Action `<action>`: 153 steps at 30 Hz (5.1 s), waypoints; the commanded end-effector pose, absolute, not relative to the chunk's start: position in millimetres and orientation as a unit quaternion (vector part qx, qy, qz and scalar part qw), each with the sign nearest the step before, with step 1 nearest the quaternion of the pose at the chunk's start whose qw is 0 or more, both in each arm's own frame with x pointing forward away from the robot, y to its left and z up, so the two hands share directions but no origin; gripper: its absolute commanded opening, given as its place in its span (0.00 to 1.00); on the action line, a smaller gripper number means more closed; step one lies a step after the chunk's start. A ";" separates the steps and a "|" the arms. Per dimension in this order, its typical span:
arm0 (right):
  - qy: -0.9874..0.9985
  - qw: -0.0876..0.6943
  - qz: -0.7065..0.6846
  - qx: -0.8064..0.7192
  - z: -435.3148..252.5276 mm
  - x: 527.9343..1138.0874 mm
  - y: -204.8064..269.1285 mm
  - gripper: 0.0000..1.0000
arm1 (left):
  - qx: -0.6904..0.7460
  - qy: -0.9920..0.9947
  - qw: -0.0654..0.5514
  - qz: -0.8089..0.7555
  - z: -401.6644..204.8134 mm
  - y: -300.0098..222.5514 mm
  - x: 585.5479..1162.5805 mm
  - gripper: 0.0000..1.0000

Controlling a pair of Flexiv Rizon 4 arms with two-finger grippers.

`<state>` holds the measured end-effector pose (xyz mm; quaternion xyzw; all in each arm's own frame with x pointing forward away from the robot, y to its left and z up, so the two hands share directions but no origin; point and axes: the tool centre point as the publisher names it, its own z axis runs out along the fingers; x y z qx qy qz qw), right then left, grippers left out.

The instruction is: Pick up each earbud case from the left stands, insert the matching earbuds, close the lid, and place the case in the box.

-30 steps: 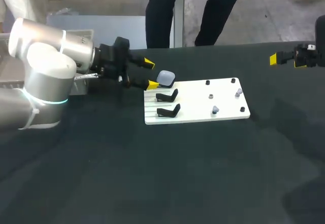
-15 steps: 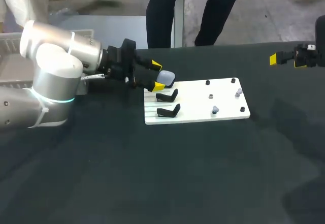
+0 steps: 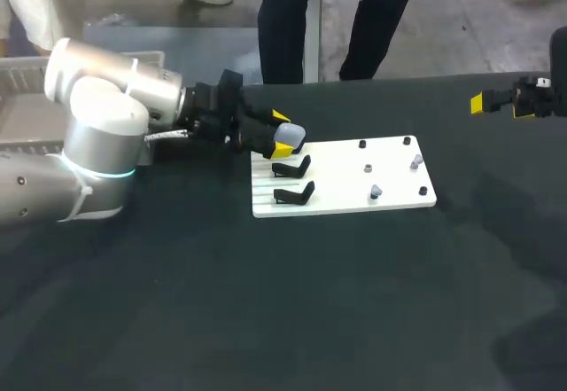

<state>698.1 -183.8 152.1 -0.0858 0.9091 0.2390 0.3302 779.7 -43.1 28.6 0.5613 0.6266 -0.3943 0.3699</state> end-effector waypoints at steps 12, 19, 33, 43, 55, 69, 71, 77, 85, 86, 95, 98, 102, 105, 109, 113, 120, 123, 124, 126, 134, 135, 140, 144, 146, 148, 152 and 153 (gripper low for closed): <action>0.909 0.331 0.240 -0.086 151.5 698.3 -184.1 1.00 | 0.559 0.618 0.365 -0.415 21.6 -47.5 779.8 0.67; 0.909 0.331 0.240 -0.086 151.5 698.3 -184.1 1.00 | 0.560 0.618 0.364 -0.415 21.0 -47.4 779.3 0.65; 0.909 0.331 0.240 -0.086 151.5 698.3 -184.1 1.00 | 0.565 0.614 0.364 -0.415 22.7 -46.1 777.6 0.42; 0.909 0.331 0.240 -0.086 151.5 698.3 -184.1 1.00 | 0.564 0.616 0.360 -0.416 20.0 -44.6 777.6 0.11; 0.909 0.331 0.240 -0.086 151.5 698.3 -184.1 1.00 | 0.557 0.619 0.381 -0.401 40.3 -37.2 772.0 0.00; 0.909 0.331 0.240 -0.086 151.5 698.3 -184.1 1.00 | 0.558 0.628 0.409 -0.356 89.6 -48.6 762.8 0.00; 0.907 0.333 0.234 -0.106 150.5 700.8 -170.9 1.00 | 0.548 0.640 0.412 -0.348 92.5 -55.5 763.9 0.00; 0.909 0.312 0.240 -0.139 143.6 713.4 -127.0 1.00 | 0.540 0.640 0.425 -0.344 98.5 -78.7 765.9 0.00; 0.905 0.282 0.258 -0.185 132.2 725.6 -88.1 1.00 | 0.562 0.612 0.427 -0.357 107.9 -105.8 770.1 0.00; 0.906 0.278 0.257 -0.189 131.0 726.7 -83.2 1.00 | 0.566 0.608 0.425 -0.359 108.8 -108.9 770.1 0.00; 0.903 0.258 0.268 -0.215 122.5 738.6 -53.0 1.00 | 0.583 0.579 0.423 -0.381 113.2 -131.2 769.3 0.00; 0.902 0.251 0.271 -0.223 120.1 742.3 -41.8 1.00 | 0.587 0.572 0.423 -0.386 116.1 -136.2 765.9 0.00; 0.901 0.246 0.275 -0.228 118.9 747.6 -30.0 1.00 | 0.588 0.568 0.424 -0.391 116.7 -141.2 761.5 0.00; 0.900 0.244 0.277 -0.230 119.7 750.5 -24.8 1.00 | 0.589 0.567 0.421 -0.394 114.9 -143.8 758.3 0.00; 0.899 0.246 0.278 -0.233 123.6 751.8 -21.1 1.00 | 0.590 0.568 0.418 -0.394 113.4 -143.7 756.1 0.00; 0.899 0.248 0.274 -0.235 126.3 754.4 -19.4 1.00 | 0.588 0.568 0.420 -0.394 113.8 -141.5 753.2 0.00; 0.901 0.251 0.264 -0.235 132.5 759.8 -19.2 1.00 | 0.587 0.562 0.424 -0.401 114.5 -137.3 748.0 0.00; 0.903 0.253 0.259 -0.231 134.3 762.5 -21.5 1.00 | 0.581 0.560 0.428 -0.407 114.1 -133.9 746.7 0.00; 0.903 0.254 0.257 -0.231 135.4 762.4 -21.9 1.00 | 0.575 0.562 0.433 -0.408 114.1 -132.7 746.3 0.00; 0.906 0.260 0.243 -0.231 139.0 759.4 -23.0 1.00 | 0.559 0.566 0.445 -0.411 113.6 -129.7 747.0 0.00; 0.917 0.268 0.195 -0.222 147.1 742.4 -41.0 1.00 | 0.487 0.547 0.513 -0.448 117.7 -117.8 755.2 0.00; 0.919 0.269 0.188 -0.219 148.0 739.4 -44.3 1.00 | 0.489 0.540 0.518 -0.448 119.2 -117.7 755.3 0.00; 0.933 0.266 0.140 -0.199 148.1 728.1 -66.4 1.00 | 0.484 0.527 0.521 -0.466 124.3 -115.7 757.4 0.00; 0.941 0.256 0.116 -0.186 144.0 723.2 -83.5 1.00 | 0.484 0.527 0.521 -0.466 124.3 -115.7 757.4 0.00; 0.947 0.247 0.101 -0.179 140.0 721.4 -90.9 1.00 | 0.484 0.527 0.521 -0.466 124.3 -115.7 757.4 0.00; 0.953 0.233 0.081 -0.176 134.3 719.7 -97.5 1.00 | 0.484 0.527 0.521 -0.466 124.3 -115.7 757.4 0.00; 0.964 0.202 0.045 -0.167 117.6 717.1 -108.7 1.00 | 0.484 0.527 0.521 -0.466 124.3 -115.7 757.4 0.00; 0.966 0.197 0.037 -0.164 114.3 716.8 -110.2 1.00 | 0.484 0.527 0.521 -0.466 124.3 -115.7 757.4 0.00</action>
